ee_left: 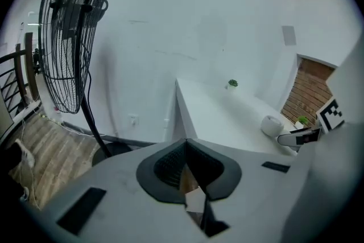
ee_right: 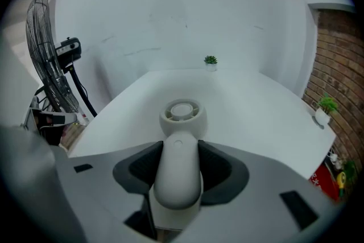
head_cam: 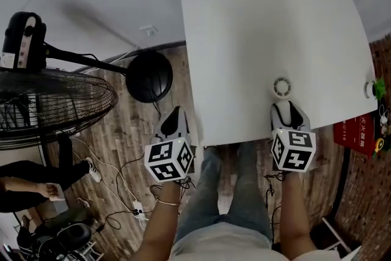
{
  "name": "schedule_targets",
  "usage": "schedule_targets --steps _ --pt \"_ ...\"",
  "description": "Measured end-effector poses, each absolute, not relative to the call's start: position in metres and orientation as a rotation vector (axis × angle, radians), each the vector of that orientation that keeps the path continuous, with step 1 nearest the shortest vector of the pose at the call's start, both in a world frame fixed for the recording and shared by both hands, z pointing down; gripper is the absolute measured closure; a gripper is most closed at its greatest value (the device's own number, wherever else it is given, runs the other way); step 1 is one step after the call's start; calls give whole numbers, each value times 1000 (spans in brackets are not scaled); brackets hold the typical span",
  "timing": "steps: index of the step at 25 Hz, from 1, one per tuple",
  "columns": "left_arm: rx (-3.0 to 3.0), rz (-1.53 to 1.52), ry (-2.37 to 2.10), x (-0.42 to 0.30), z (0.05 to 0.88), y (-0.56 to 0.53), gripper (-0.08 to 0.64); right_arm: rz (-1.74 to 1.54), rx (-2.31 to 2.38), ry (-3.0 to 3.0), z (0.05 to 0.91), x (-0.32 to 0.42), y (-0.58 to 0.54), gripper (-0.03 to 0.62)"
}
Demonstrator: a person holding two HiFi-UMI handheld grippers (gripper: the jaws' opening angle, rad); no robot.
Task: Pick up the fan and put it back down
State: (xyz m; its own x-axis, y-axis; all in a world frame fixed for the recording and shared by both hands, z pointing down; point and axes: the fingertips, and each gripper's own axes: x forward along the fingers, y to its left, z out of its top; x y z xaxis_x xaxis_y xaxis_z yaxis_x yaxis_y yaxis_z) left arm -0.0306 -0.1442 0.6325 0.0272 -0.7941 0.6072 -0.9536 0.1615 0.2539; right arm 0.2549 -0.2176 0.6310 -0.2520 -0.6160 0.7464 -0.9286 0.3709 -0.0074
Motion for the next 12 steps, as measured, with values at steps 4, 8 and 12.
schedule_targets --steps 4,8,12 --pt "1666 315 -1794 -30 633 -145 549 605 1321 -1961 633 254 -216 399" --pt "1663 313 -1797 -31 633 -144 549 613 1307 -1963 635 254 -216 397" --pt "1661 315 -1799 -31 634 -141 549 616 1301 -1967 636 255 -214 394"
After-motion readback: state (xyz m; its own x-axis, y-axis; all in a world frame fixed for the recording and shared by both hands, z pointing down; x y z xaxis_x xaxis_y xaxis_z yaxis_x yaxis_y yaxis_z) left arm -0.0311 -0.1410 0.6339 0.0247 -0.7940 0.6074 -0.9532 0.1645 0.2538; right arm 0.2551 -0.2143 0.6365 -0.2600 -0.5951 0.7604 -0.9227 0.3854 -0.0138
